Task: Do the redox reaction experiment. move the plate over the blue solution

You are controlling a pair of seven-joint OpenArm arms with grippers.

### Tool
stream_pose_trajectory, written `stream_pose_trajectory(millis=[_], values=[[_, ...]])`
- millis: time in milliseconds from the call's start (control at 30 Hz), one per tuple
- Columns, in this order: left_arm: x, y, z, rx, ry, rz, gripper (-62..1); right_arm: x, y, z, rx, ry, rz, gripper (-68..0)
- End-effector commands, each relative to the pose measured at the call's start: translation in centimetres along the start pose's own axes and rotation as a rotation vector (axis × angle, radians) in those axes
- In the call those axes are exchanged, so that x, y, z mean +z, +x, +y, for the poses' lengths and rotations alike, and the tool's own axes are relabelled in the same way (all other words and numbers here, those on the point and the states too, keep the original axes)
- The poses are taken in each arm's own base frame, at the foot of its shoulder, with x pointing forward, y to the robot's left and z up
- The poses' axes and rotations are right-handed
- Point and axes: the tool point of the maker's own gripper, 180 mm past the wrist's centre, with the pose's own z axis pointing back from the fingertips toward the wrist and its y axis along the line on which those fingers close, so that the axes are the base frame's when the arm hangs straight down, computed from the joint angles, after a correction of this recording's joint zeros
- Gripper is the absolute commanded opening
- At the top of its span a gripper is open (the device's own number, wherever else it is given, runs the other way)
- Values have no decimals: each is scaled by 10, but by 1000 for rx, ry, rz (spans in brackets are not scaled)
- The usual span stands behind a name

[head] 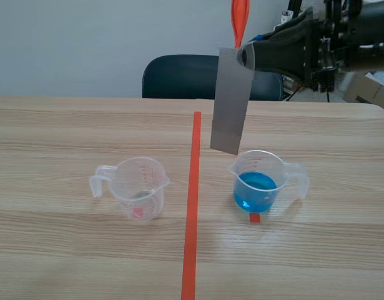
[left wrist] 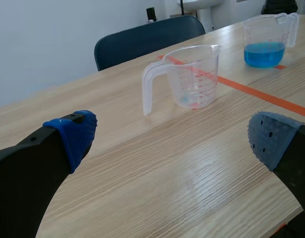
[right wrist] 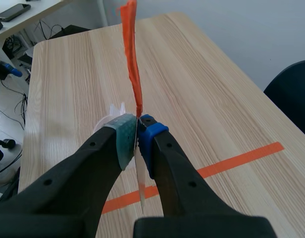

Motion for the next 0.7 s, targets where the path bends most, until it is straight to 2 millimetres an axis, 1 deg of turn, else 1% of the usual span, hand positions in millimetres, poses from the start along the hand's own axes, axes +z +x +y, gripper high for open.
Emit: stream_pose_trajectory(millis=[0, 133, 200, 333, 400, 433, 467, 500, 567, 600, 633, 667], values=[[0, 19, 8, -14, -9, -66, 14, 10, 21, -5, 30, -15, -46, -658], [-5, 41, 29, -42, 2, -125, 14, 31, 24, -14, 48, -65, -38, -658], [-9, 52, 37, -55, -11, -153, 14, 41, 26, -19, 56, -88, -34, -658], [-20, 67, 44, -87, -81, -191, 14, 57, 30, -25, 71, -125, -34, -659], [-25, 74, 47, -101, -110, -205, 14, 64, 31, -27, 76, -140, -33, -670], [-28, 75, 49, -106, -119, -204, -7, 66, 32, -28, 79, -146, -31, -669], [-31, 77, 51, -107, -135, -203, -55, 69, 32, -29, 81, -153, -31, -669], [-33, 79, 53, -106, -150, -203, -114, 71, 33, -30, 84, -158, -31, -669], [-37, 85, 55, -91, -186, -209, -253, 76, 35, -30, 84, -167, -39, -669], [-39, 88, 56, -84, -204, -213, -308, 78, 35, -30, 80, -169, -49, -669], [-41, 91, 57, -92, -225, -215, -351, 79, 34, -29, 76, -170, -51, -669], [-44, 94, 58, -100, -245, -222, -379, 80, 32, -29, 73, -171, -53, -669]])
